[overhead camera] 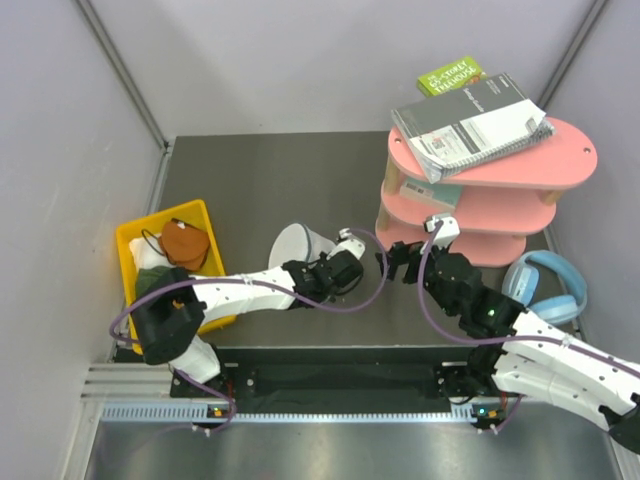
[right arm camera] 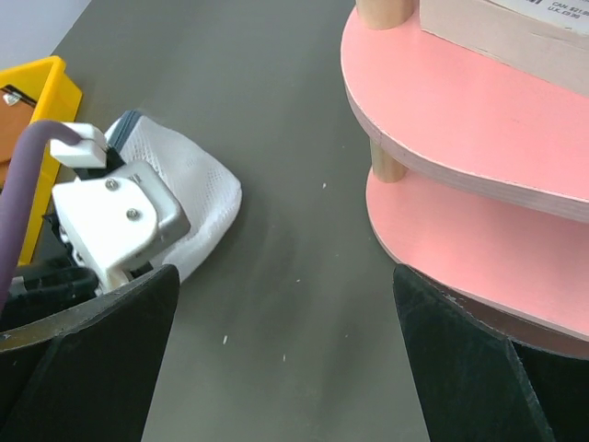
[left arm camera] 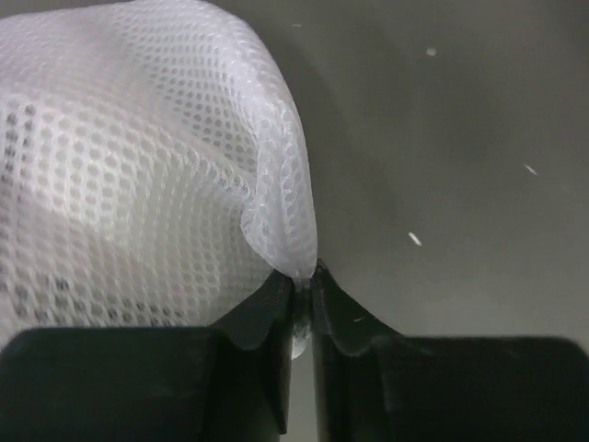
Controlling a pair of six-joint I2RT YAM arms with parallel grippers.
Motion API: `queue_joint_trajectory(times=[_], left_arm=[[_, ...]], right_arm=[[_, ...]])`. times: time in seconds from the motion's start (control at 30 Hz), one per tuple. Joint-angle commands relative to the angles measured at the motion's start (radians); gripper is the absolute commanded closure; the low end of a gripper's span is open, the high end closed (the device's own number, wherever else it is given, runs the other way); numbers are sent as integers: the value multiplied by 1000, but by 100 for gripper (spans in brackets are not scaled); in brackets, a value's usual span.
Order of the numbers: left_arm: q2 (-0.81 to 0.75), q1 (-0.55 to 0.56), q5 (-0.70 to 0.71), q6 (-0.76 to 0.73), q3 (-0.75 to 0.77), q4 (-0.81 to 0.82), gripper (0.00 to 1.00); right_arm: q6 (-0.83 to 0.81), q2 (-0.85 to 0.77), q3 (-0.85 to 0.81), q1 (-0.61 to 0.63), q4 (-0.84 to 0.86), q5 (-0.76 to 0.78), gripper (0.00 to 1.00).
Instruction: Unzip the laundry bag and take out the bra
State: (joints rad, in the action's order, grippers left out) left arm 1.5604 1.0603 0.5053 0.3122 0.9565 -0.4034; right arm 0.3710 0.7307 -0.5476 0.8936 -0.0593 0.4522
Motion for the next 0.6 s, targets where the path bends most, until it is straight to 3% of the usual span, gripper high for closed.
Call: queue_joint_trajectory(times=[0.0,0.07,0.13,0.17,0.47,0.57], left_arm=[[6,26,-137,13,13,84,57],[-17,35,-149,22,7,101,26],[-71,35,-166,39,-4,115,8],[-94,35,-175,42,-15,126,4],[-384,33,-411,21,-116,144,1],[-492,32,-378,42,-162,141,1]], right_arm=[[13,-28,-5,-8,-10,23,0],[13,-34,-5,-8,-13,22,0],[16,-37,-5,-8,-11,22,0],[14,-36,-6,-8,-11,22,0],[22,-28,-11,-8,-8,10,0],[23,-25,-5,-7,4,6,0]])
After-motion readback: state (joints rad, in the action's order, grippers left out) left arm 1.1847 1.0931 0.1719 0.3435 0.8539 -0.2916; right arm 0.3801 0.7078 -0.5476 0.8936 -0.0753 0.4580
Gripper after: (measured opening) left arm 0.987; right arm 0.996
